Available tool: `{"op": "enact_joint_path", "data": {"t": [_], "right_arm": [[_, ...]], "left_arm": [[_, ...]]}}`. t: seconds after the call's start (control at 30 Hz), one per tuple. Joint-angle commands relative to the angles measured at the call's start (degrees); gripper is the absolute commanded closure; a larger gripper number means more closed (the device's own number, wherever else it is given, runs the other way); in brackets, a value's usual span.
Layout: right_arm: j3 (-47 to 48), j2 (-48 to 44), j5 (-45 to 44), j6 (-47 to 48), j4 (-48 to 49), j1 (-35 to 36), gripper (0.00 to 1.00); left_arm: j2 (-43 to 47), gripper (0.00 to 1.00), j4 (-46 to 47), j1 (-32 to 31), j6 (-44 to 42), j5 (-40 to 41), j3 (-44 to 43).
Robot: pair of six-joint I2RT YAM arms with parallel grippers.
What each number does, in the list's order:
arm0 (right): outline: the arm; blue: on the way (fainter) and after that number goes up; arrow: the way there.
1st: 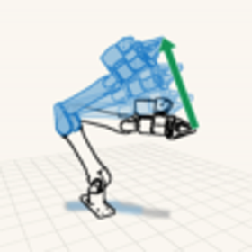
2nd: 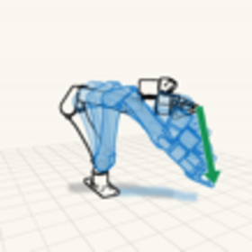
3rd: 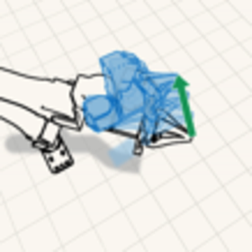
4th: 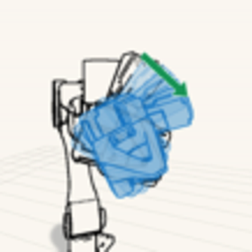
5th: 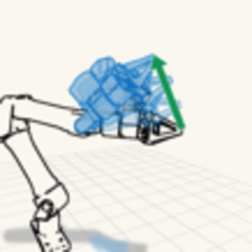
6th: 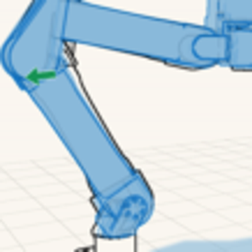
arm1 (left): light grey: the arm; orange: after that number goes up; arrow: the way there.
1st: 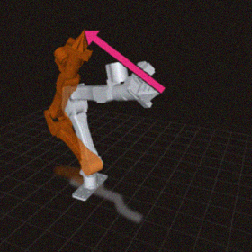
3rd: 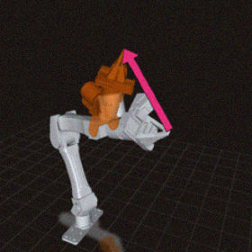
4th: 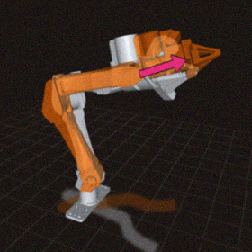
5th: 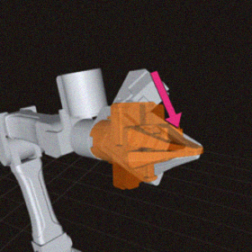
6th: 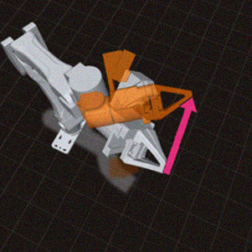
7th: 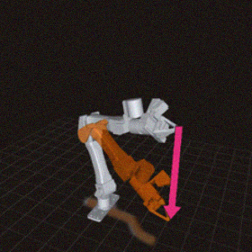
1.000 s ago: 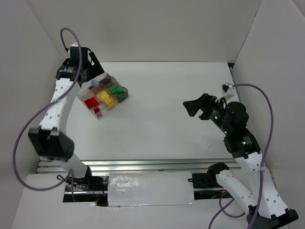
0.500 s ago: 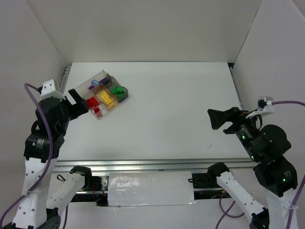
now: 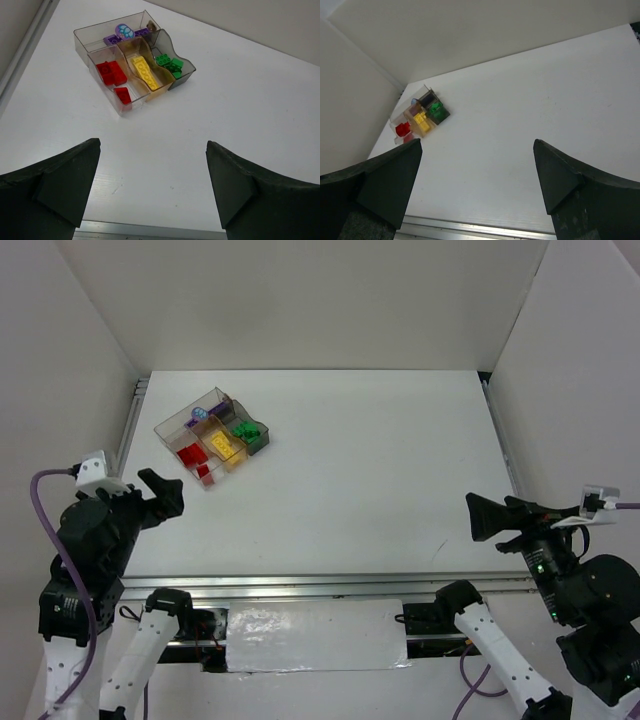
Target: Sort the legos into containers by color
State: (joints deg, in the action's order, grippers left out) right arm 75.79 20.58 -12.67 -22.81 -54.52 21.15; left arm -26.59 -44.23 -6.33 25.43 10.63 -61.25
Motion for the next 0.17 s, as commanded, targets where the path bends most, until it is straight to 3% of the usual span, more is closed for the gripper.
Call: {"op": "enact_joint_path", "data": {"t": [0.0, 0.13], "right_arm": [[-1.7, -0.5, -0.3, -0.7, 0.9, 0.3, 0.0], [-1.8, 0.3, 0.7, -0.7, 1.4, 0.3, 0.0]], "left_arm": [[0.0, 0.0, -0.2, -0.2, -1.9, -0.6, -1.4], [0.0, 0.0, -0.2, -0.3, -2.1, 0.0, -1.5]]}}
